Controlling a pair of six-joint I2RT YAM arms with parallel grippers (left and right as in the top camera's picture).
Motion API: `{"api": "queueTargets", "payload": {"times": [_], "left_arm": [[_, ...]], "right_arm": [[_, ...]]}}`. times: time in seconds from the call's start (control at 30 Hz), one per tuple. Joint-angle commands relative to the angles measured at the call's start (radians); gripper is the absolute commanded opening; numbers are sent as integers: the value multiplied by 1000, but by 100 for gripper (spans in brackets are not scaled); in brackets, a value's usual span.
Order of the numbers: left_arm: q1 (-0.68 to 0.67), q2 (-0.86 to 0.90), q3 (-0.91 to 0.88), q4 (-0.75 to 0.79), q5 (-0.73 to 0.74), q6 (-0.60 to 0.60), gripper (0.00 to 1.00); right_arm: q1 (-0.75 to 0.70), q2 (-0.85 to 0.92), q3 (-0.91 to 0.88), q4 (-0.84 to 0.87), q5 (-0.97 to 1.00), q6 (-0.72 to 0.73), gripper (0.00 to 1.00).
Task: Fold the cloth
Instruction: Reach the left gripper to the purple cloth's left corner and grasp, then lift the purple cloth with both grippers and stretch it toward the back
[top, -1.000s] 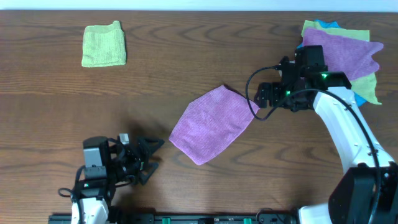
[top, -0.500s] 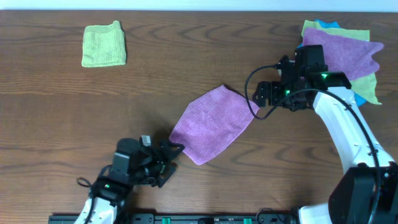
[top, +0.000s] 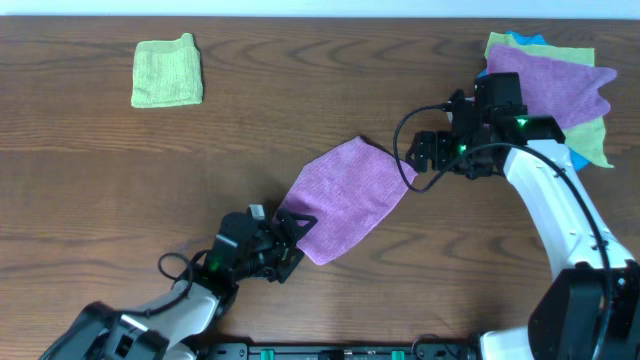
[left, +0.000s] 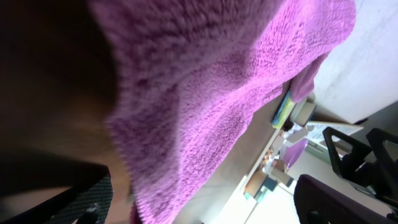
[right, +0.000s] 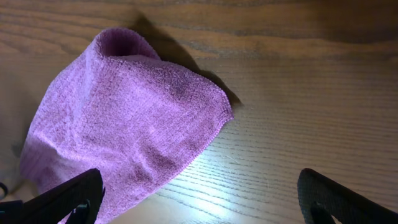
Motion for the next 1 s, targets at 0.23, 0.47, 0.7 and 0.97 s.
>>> {"api": "queueTargets", "payload": {"times": [0.23, 0.47, 0.7, 0.97], "left_arm": [[-80, 145, 93, -8, -46, -19, 86], [-79, 145, 94, -8, -47, -16, 19], [-64, 145, 94, 55, -34, -15, 6], [52, 145, 94, 79, 110, 35, 6]], "right_arm": [[-5, -1, 0, 4, -7, 8, 99], [-5, 0, -7, 39, 30, 8, 99], [-5, 0, -95, 152, 30, 9, 99], [-5, 0, -302, 339, 30, 38, 99]]}}
